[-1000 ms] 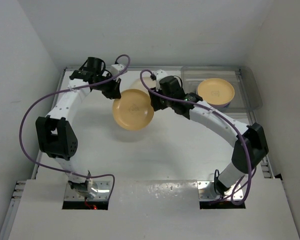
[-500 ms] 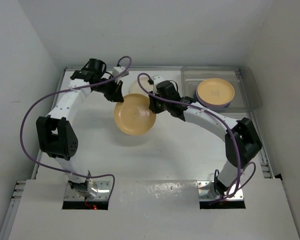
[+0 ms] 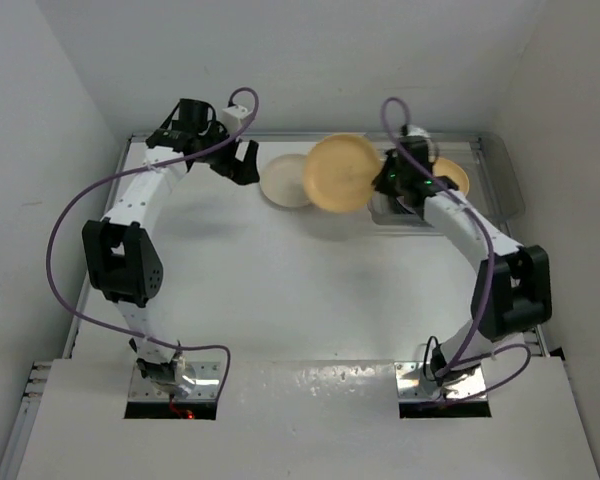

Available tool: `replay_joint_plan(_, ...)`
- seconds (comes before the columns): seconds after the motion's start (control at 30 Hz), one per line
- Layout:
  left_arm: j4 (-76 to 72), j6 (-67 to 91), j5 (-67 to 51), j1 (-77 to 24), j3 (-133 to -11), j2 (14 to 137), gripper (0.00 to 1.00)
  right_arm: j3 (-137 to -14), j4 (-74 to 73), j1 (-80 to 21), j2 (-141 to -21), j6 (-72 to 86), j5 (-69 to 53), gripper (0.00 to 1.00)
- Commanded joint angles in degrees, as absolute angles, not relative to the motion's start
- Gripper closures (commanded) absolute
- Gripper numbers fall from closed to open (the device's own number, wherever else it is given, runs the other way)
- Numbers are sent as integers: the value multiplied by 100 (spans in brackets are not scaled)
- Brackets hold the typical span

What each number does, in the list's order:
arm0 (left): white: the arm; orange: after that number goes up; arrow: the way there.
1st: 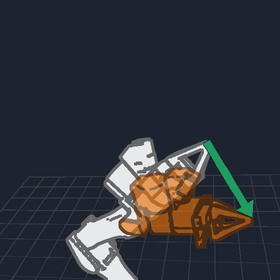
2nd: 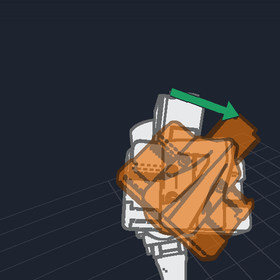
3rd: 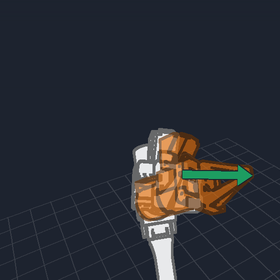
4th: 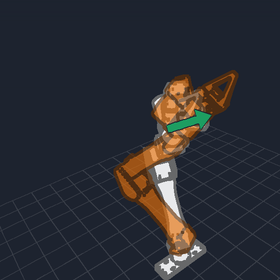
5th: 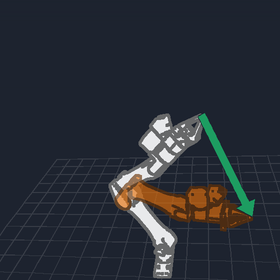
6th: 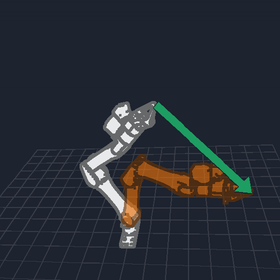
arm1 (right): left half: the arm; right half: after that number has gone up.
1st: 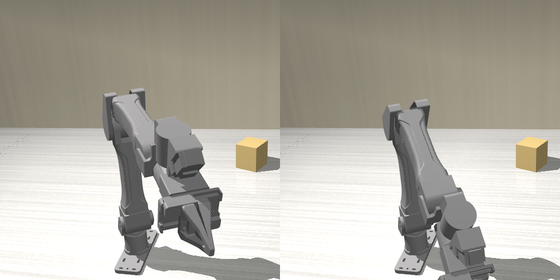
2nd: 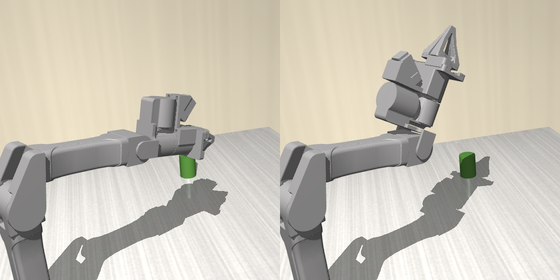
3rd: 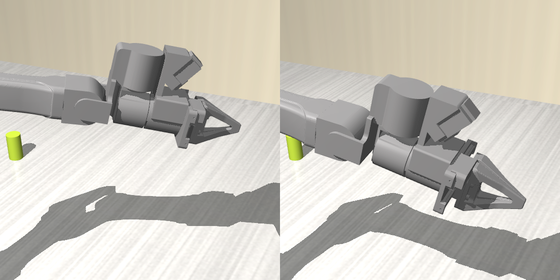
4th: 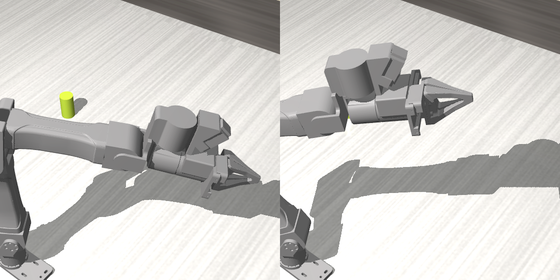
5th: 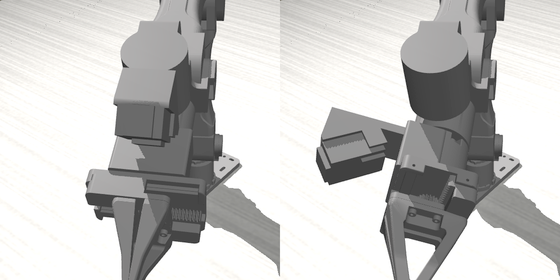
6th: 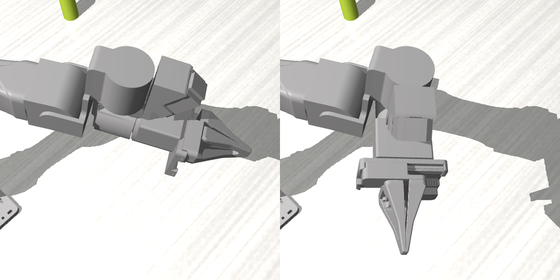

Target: Place the plates into the plastic bin on the countertop

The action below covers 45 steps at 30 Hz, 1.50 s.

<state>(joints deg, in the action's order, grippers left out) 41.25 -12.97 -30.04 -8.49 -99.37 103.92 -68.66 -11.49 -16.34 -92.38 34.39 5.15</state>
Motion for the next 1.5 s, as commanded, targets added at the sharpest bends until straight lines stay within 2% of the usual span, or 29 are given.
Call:
replay_joint_plan(0.0, 3147, -230, -2233, -800, -10553, 10992, 0, -6847, -1536, -366, -8737, 4498, 1291, 100)
replay_joint_plan(0.27, 3146, 61, -2285, -853, -11495, 12172, 0, -7356, -2223, 1070, -9386, 4597, 1302, 100)
replay_joint_plan(0.5, 3094, 123, -2109, -905, -11733, 12788, 0, -7883, -2311, 1318, -10221, 4474, 826, 100)
replay_joint_plan(0.57, 3094, 123, -2057, -905, -11733, 12928, 0, -7971, -2434, 1327, -10379, 4456, 887, 88)
replay_joint_plan(0.6, 3094, 62, -2057, -905, -11733, 12929, 0, -8024, -2478, 1327, -10406, 4439, 957, 73)
replay_joint_plan(0.67, 3094, 62, -2004, -905, -11733, 12999, 0, -8094, -2724, 1318, -10450, 4368, 1125, 52)
replay_joint_plan(0.7, 3094, 62, -1952, -905, -11733, 13069, 0, -8095, -2768, 1310, -10450, 4299, 1203, 38)
replay_joint_plan(0.73, 3094, 62, -1864, -905, -11733, 13148, 0, -8077, -2777, 1292, -10441, 4254, 1239, 33)
replay_joint_plan(0.8, 2989, 140, -1794, -905, -11733, 13253, 0, -8068, -2804, 1257, -10415, 4026, 1327, 25)
replay_joint_plan(1.03, 2795, 422, -1740, -1134, -12181, 14044, 0, -8411, -3313, 888, -10187, 3183, 2065, 17)
replay_joint_plan(1.13, 2795, 422, -1627, -1274, -12366, 14387, 1, -8324, -3314, 713, -9880, 2989, 2328, 17)
replay_joint_plan(1.17, 2795, 422, -1565, -1327, -12366, 14440, 4, -8228, -3313, 651, -9740, 2971, 2425, 17)
replay_joint_plan(1.2, 2795, 422, -1564, -1327, -12366, 14501, 16, -8192, -3279, 589, -9573, 2910, 2469, 14)
replay_joint_plan(1.27, 2795, 422, -1564, -1327, -12366, 14502, 33, -8042, -3235, 519, -9326, 2848, 2628, 14)
replay_joint_plan(1.3, 2795, 422, -1634, -1327, -12314, 14502, 47, -7990, -3121, 388, -9247, 2700, 2654, 14)
replay_joint_plan(1.33, 2795, 422, -1757, -1327, -12261, 14502, 53, -7911, -3077, 335, -9002, 2637, 2680, 9)
replay_joint_plan(1.37, 2795, 422, -1819, -1327, -12261, 14424, 59, -7823, -3015, 264, -8939, 2558, 2681, 8)
replay_joint_plan(1.4, 2847, 352, -1880, -1327, -12200, 14423, 78, -7822, -2858, 46, -8869, 2262, 2672, 8)
replay_joint_plan(1.47, 2917, 194, -2134, -1327, -12130, 14204, 96, -7665, -2682, -269, -8693, 1866, 2304, 8)
